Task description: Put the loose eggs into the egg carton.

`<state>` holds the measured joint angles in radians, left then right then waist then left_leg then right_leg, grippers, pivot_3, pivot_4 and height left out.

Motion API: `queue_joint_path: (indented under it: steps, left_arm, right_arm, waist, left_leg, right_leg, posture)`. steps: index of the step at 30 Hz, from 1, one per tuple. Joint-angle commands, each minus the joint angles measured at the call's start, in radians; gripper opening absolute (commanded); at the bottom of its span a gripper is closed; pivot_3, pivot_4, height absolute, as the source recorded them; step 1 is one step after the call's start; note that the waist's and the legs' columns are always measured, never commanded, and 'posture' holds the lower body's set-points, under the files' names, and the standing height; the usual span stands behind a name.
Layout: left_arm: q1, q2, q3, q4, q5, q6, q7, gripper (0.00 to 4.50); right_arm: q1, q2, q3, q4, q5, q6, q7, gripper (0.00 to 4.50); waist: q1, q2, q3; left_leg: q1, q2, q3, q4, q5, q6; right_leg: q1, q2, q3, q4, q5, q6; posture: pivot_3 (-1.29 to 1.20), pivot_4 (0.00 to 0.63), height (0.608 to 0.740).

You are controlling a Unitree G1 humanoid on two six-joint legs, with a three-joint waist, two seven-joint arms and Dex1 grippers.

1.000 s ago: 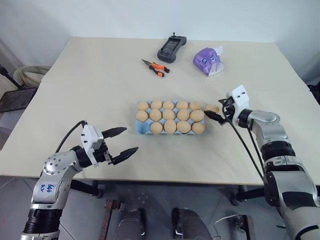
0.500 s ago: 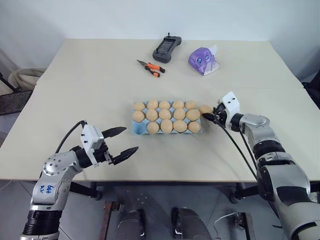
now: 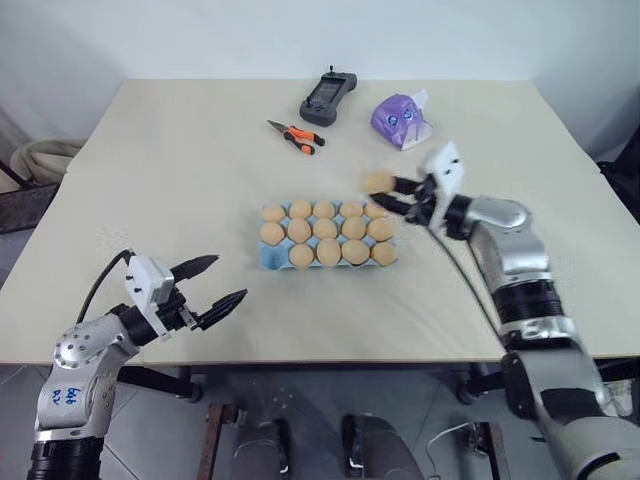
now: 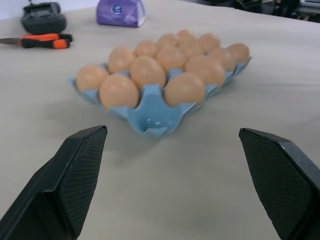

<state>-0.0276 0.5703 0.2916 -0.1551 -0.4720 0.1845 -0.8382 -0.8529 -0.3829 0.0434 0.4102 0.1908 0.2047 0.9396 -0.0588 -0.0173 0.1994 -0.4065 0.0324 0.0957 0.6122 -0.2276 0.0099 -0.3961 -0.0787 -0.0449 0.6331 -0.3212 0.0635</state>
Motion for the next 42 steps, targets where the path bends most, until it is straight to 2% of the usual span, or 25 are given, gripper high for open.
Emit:
queue_joint_path:
  steps: [1, 6, 10, 14, 17, 21, 23, 24, 29, 33, 37, 42]
  left_arm:
    - [0.029, 0.007, 0.046, -0.011, -0.012, -0.026, 0.009, 4.50]
    - [0.059, 0.003, 0.066, -0.029, -0.014, -0.031, 0.028, 4.50]
    - [0.071, 0.002, 0.067, -0.048, -0.017, -0.027, 0.035, 4.50]
    - [0.074, 0.001, 0.068, -0.072, -0.025, -0.020, 0.049, 4.50]
    - [0.076, -0.002, 0.064, -0.082, -0.027, -0.016, 0.053, 4.50]
    - [0.066, -0.004, 0.047, -0.093, -0.028, -0.009, 0.061, 4.50]
    - [0.061, -0.003, 0.043, -0.099, -0.033, -0.003, 0.063, 4.50]
    - [0.060, -0.002, 0.042, -0.100, -0.034, -0.001, 0.064, 4.50]
    - [0.052, 0.010, 0.047, -0.086, -0.022, 0.001, 0.060, 4.50]
    - [0.051, 0.022, 0.041, -0.068, 0.007, -0.018, 0.052, 4.50]
    - [0.051, 0.036, 0.039, -0.043, 0.036, -0.028, 0.053, 4.50]
    - [0.045, 0.047, 0.048, -0.019, 0.062, -0.059, 0.069, 4.50]
  right_arm:
    - [0.025, 0.067, 0.075, -0.205, 0.029, 0.142, -0.033, 1.27]
    - [0.030, 0.190, 0.194, -0.262, -0.028, 0.180, -0.105, 1.27]
    - [0.028, 0.226, 0.264, -0.247, -0.067, 0.170, -0.112, 1.27]
    - [0.017, 0.253, 0.271, -0.209, -0.067, 0.178, -0.120, 1.27]
    - [0.010, 0.272, 0.261, -0.195, -0.054, 0.198, -0.122, 2.22]
    - [0.001, 0.282, 0.248, -0.182, -0.073, 0.160, -0.154, 3.70]
    - [0.008, 0.260, 0.226, -0.221, -0.056, 0.166, -0.146, 4.36]
    - [0.017, 0.241, 0.215, -0.247, -0.044, 0.174, -0.134, 4.44]
    - [0.152, 0.079, 0.108, -0.427, 0.054, 0.164, -0.034, 4.44]
    - [0.299, -0.061, 0.013, -0.491, 0.099, 0.117, 0.027, 4.44]
    - [0.463, -0.187, -0.126, -0.428, 0.094, -0.039, 0.050, 4.44]
    - [0.558, -0.280, -0.247, -0.296, 0.111, -0.146, 0.064, 4.44]
  waist:
    - [0.001, 0.000, 0.000]
    - [0.003, 0.000, 0.000]
    - [0.002, 0.000, 0.000]
    - [0.001, 0.000, 0.000]
    - [-0.001, 0.000, 0.000]
    - [-0.003, -0.001, 0.000]
    - [-0.001, -0.001, 0.000]
    - [0.000, -0.001, 0.000]
    - [0.016, -0.003, -0.002]
    - [0.027, -0.003, -0.002]
    - [0.029, -0.003, -0.002]
    - [0.029, -0.003, -0.002]
  left_leg:
    - [0.000, 0.000, 0.000, 0.000, 0.000, 0.000]
    - [-0.001, -0.001, -0.001, 0.000, 0.000, 0.000]
    - [-0.002, -0.002, -0.001, -0.002, 0.000, 0.000]
    - [-0.004, -0.002, -0.001, -0.004, -0.001, -0.001]
    - [-0.006, -0.002, 0.000, -0.004, -0.001, -0.001]
    - [-0.010, -0.001, 0.000, -0.002, 0.000, 0.000]
    - [-0.014, -0.001, 0.000, 0.000, 0.001, 0.000]
    - [-0.014, -0.002, 0.000, 0.000, 0.001, 0.001]
    - [-0.015, -0.002, 0.000, 0.001, 0.001, 0.001]
    - [-0.014, -0.002, 0.000, 0.001, 0.001, 0.001]
    - [-0.014, -0.001, 0.000, 0.001, 0.001, 0.002]
    - [-0.013, -0.002, 0.001, 0.002, 0.004, 0.007]
  right_leg:
    - [0.000, 0.000, 0.000, 0.000, 0.000, 0.000]
    - [-0.002, -0.002, -0.001, -0.001, 0.000, 0.000]
    - [-0.002, -0.003, -0.001, -0.003, 0.000, -0.001]
    - [-0.004, -0.003, -0.001, -0.005, 0.000, -0.001]
    - [-0.006, -0.003, -0.002, -0.005, 0.000, -0.001]
    - [-0.011, -0.002, -0.001, -0.002, 0.000, -0.001]
    - [-0.016, -0.002, -0.001, 0.002, 0.000, -0.001]
    - [-0.016, -0.002, -0.001, 0.003, 0.000, -0.001]
    - [-0.015, -0.003, -0.002, 0.002, 0.000, 0.000]
    - [-0.014, -0.003, -0.002, -0.001, 0.000, 0.000]
    - [-0.014, -0.001, -0.002, 0.000, 0.000, 0.000]
    - [-0.013, -0.001, -0.001, 0.001, 0.000, 0.000]
  posture:
    - [0.00, 0.150, 0.740]
    - [0.00, 0.150, 0.740]
    - [0.00, 0.150, 0.740]
    - [0.00, 0.150, 0.740]
    - [0.00, 0.150, 0.740]
    - [0.00, 0.150, 0.740]
    - [0.00, 0.150, 0.740]
    - [0.00, 0.150, 0.740]
    - [0.00, 0.150, 0.740]
    - [0.00, 0.150, 0.740]
    - [0.00, 0.150, 0.740]
    - [0.00, 0.150, 0.740]
